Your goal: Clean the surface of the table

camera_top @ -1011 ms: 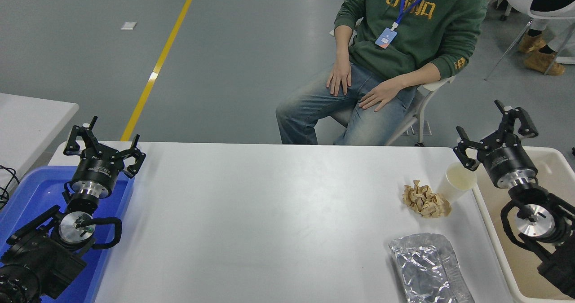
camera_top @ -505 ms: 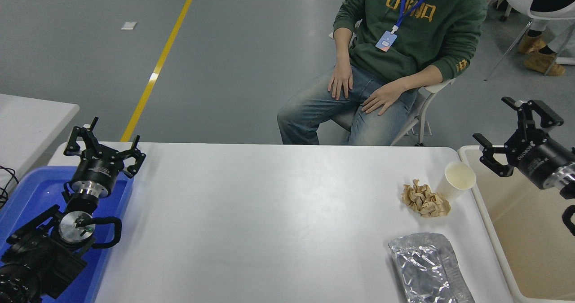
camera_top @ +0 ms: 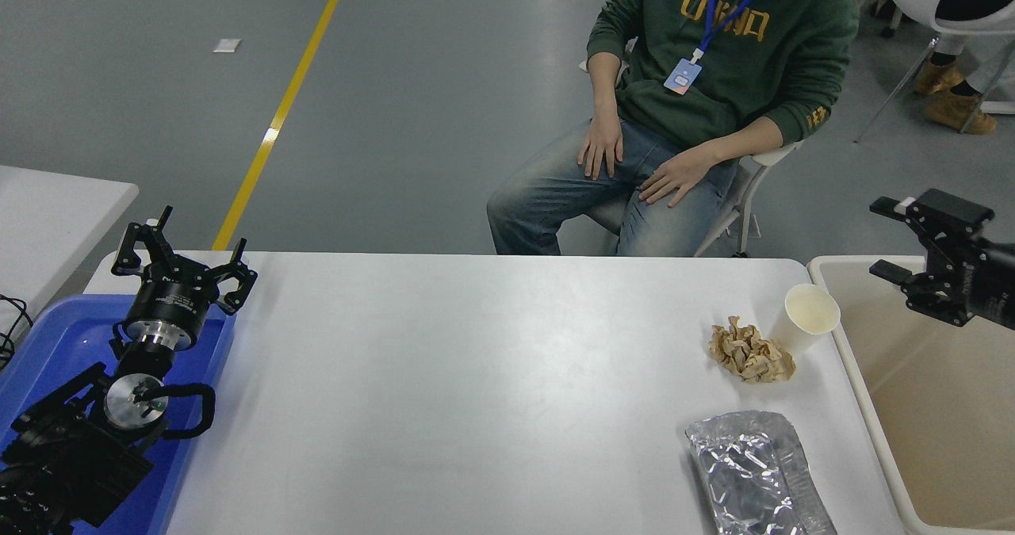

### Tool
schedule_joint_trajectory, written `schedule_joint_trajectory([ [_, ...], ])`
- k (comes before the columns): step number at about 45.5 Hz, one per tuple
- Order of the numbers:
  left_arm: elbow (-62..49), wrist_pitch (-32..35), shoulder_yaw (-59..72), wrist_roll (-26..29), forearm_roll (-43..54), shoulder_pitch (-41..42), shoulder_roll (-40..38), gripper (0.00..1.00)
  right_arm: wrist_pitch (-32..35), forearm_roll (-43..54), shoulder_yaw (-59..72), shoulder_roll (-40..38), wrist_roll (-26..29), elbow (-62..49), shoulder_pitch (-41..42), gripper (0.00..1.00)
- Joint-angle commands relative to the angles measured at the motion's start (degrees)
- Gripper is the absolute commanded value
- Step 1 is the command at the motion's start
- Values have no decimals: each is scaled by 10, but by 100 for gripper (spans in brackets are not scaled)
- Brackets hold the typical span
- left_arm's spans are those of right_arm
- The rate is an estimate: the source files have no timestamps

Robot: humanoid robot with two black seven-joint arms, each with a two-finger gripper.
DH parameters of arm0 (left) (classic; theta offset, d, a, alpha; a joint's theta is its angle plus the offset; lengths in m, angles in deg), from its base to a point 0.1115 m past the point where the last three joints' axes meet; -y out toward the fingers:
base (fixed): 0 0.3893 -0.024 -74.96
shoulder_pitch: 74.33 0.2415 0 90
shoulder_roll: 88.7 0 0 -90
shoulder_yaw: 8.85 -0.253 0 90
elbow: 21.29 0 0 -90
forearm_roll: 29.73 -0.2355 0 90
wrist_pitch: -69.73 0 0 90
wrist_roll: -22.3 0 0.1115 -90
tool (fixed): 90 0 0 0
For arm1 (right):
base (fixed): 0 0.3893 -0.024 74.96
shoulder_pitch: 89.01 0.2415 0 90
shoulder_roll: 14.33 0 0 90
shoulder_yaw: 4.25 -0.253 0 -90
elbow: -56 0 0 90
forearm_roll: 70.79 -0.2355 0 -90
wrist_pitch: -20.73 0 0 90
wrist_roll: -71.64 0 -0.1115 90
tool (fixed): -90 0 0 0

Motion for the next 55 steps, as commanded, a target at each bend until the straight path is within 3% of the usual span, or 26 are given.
schedule_joint_trajectory([
  [1, 0, 0, 0, 0, 0, 0, 0, 100, -31, 50, 93, -1, 6, 0, 54, 100],
  [6, 0, 0, 0, 0, 0, 0, 0, 100, -66, 72, 141, 8, 7, -1, 70, 100],
  [30, 0, 0, 0, 0, -1, 0, 0, 100, -89, 241, 221, 92, -5, -67, 127, 100],
  [40, 0, 0, 0, 0, 0, 0, 0, 100, -184, 245, 337, 162, -5, -151, 171, 100],
  [55, 0, 0, 0, 0, 0, 0, 0, 100, -225, 240, 400, 236, -5, -255, 176, 100],
])
